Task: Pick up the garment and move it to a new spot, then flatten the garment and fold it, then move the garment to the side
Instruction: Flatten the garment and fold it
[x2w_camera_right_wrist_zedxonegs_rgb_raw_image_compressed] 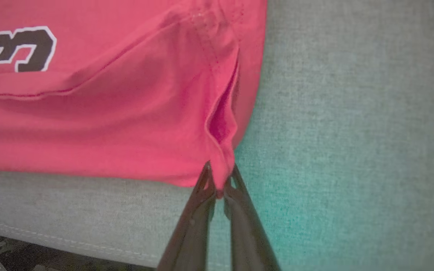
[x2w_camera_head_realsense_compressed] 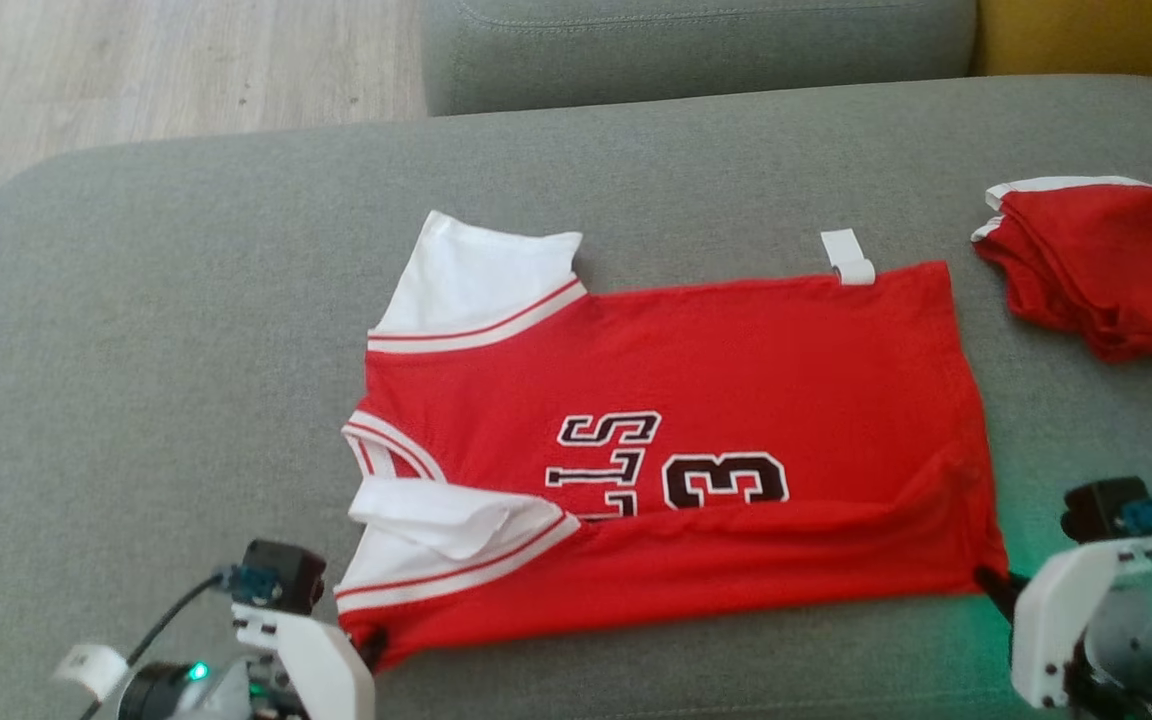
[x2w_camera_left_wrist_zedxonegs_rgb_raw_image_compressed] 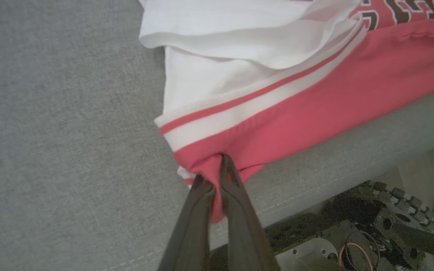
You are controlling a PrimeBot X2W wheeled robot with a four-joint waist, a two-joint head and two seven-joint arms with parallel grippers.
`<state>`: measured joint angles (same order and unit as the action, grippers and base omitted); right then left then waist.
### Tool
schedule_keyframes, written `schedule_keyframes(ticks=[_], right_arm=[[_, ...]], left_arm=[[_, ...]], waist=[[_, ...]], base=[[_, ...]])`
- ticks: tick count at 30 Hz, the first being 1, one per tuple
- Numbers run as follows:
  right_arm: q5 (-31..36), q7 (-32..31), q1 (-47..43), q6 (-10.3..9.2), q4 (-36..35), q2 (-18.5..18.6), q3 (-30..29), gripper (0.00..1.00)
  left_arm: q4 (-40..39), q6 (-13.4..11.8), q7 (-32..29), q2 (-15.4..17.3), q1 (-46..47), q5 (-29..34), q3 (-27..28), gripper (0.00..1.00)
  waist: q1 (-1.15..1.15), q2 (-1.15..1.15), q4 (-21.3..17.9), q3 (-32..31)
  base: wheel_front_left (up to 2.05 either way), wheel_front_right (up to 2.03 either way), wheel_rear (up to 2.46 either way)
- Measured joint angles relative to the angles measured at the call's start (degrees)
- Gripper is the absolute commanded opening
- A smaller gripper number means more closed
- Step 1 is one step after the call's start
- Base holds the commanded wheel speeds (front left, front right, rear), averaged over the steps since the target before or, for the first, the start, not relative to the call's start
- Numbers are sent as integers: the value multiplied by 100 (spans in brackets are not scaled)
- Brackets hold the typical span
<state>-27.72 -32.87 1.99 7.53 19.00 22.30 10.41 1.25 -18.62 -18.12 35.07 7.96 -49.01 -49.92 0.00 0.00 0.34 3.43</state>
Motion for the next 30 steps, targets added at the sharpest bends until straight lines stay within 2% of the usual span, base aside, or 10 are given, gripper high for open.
schedule_keyframes(ticks=[1,2,3,4,5,11,14,19,26,30], right_arm=[[1,-4,-77,0,-75,-9,-55,0],[1,-68,-145,0,-127,-24,-110,20],[11,-92,-205,0,-174,-49,-167,61],[40,-86,-252,0,-222,-89,-233,100],[80,-85,-292,0,-265,-125,-285,100],[201,135,-328,0,-829,-269,-620,100],[249,285,-119,0,-1098,-345,-772,100],[248,444,875,0,-1027,-424,-918,100],[151,469,2438,0,104,-445,-765,100],[148,491,3147,0,746,-436,-494,100]], left_arm=[[-57,-33,0,24,-46,-14,1,0],[-107,-62,-2,40,-93,-15,1,0],[-132,-63,-2,45,-119,-16,0,25],[-149,-68,-4,55,-143,-27,1,93],[-164,-109,-24,67,-164,-65,2,100],[-371,-97,-49,283,115,112,73,100],[-457,91,-256,379,772,240,135,100],[-89,686,-760,333,2323,464,196,100],[1497,1763,-1272,-390,4109,444,147,100],[2404,2208,-1488,-764,4836,385,60,100]], waist=[[0,0,-2,2],[0,0,-5,0],[0,0,-6,-2],[0,0,-7,-2],[0,0,-9,0],[0,0,3,69],[0,0,9,173],[0,0,-10,498],[2,0,-73,1185],[2,0,-122,1588]], base=[[0,0,0],[0,0,0],[0,0,0],[0,0,0],[0,0,0],[0,0,0],[0,0,0],[0,0,0],[0,0,0],[0,0,0]])
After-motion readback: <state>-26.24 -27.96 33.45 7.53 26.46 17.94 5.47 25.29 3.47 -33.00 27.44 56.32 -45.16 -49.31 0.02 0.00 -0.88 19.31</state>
